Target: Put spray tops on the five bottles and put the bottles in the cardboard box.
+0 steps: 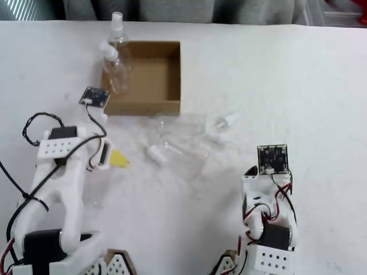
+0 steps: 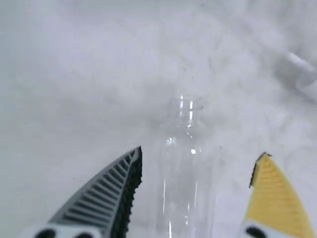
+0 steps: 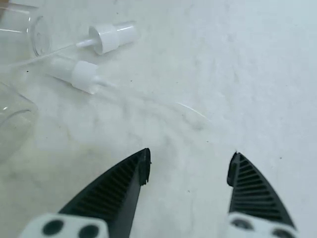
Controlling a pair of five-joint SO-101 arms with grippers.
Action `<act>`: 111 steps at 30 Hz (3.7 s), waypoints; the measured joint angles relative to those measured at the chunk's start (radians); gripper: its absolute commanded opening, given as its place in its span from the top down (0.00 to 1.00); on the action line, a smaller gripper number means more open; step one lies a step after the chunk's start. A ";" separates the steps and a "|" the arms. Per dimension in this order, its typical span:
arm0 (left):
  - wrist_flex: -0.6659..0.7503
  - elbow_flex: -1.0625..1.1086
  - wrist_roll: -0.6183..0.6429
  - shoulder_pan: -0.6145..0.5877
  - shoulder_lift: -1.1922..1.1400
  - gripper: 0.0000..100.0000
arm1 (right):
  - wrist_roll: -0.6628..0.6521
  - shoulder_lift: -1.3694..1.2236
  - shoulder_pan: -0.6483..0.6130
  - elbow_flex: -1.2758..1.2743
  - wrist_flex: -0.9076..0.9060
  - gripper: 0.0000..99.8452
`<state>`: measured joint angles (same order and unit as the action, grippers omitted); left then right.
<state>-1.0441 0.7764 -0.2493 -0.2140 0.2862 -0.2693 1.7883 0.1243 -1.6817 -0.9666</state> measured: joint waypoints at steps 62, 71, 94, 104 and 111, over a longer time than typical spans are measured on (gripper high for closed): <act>0.040 -0.063 -0.229 0.018 -0.232 0.68 | 0.000 0.000 0.000 0.000 0.000 0.77; -0.023 -0.133 -0.201 0.020 -0.359 0.69 | 0.000 0.000 0.000 0.000 0.000 0.77; 0.167 0.100 -0.183 0.015 -0.086 0.69 | 0.000 0.000 0.000 0.000 0.000 0.77; 0.095 -0.037 -0.183 0.015 -0.261 0.69 | 0.000 0.000 -0.003 0.000 -0.014 0.77; 0.087 -0.051 -0.183 0.015 -0.272 0.72 | 0.000 0.000 -0.003 0.000 -0.014 0.77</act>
<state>-0.9567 0.7258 -0.4319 -0.1987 0.0146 -0.2693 1.7883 0.1212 -1.6817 -0.9805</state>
